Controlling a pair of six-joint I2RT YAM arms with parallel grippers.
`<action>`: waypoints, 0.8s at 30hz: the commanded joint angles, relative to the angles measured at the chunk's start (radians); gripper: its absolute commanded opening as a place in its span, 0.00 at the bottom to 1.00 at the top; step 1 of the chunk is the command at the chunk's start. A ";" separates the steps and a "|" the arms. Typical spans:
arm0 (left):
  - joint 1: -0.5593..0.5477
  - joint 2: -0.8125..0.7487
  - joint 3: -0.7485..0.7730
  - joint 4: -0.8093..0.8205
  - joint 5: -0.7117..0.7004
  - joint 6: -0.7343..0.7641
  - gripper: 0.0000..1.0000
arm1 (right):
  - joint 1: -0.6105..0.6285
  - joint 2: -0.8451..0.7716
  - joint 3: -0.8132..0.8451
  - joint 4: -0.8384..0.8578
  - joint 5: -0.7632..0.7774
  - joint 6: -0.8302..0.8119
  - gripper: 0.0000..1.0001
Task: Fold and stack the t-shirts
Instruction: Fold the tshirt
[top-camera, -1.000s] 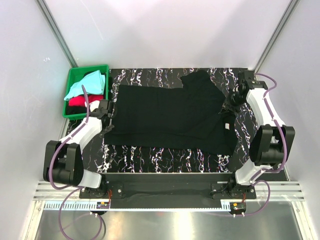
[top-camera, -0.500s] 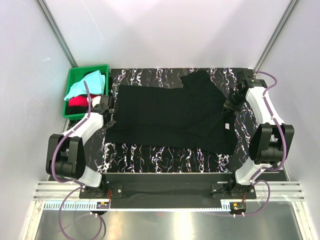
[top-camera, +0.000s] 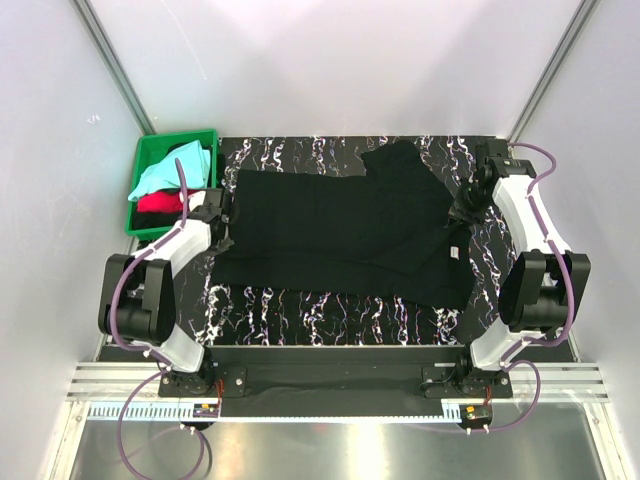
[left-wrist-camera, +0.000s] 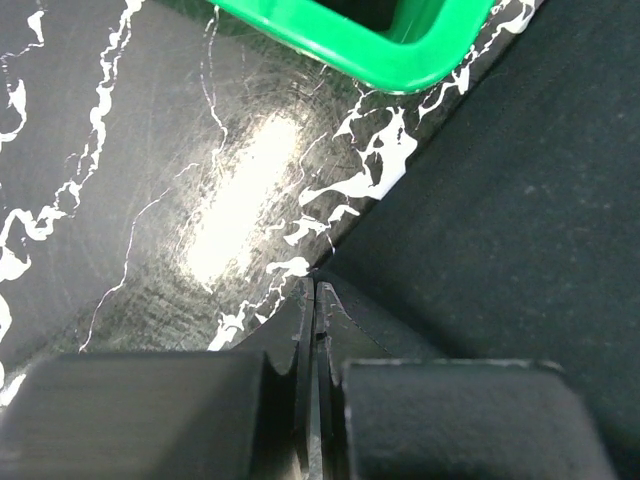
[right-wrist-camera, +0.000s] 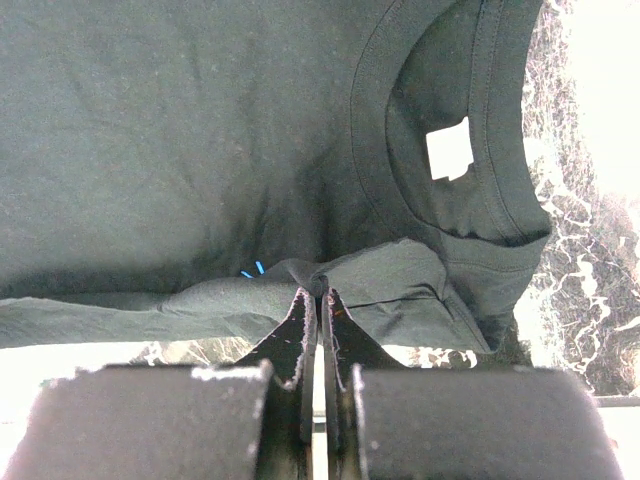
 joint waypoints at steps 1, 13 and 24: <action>0.008 0.017 0.046 0.041 -0.020 0.027 0.00 | 0.006 -0.004 0.043 0.007 0.007 -0.002 0.00; 0.018 0.037 0.058 0.056 -0.012 0.045 0.00 | 0.009 0.082 0.118 0.035 -0.051 0.024 0.00; 0.020 0.059 0.086 0.066 -0.012 0.074 0.00 | 0.009 0.091 0.099 0.032 -0.024 0.009 0.00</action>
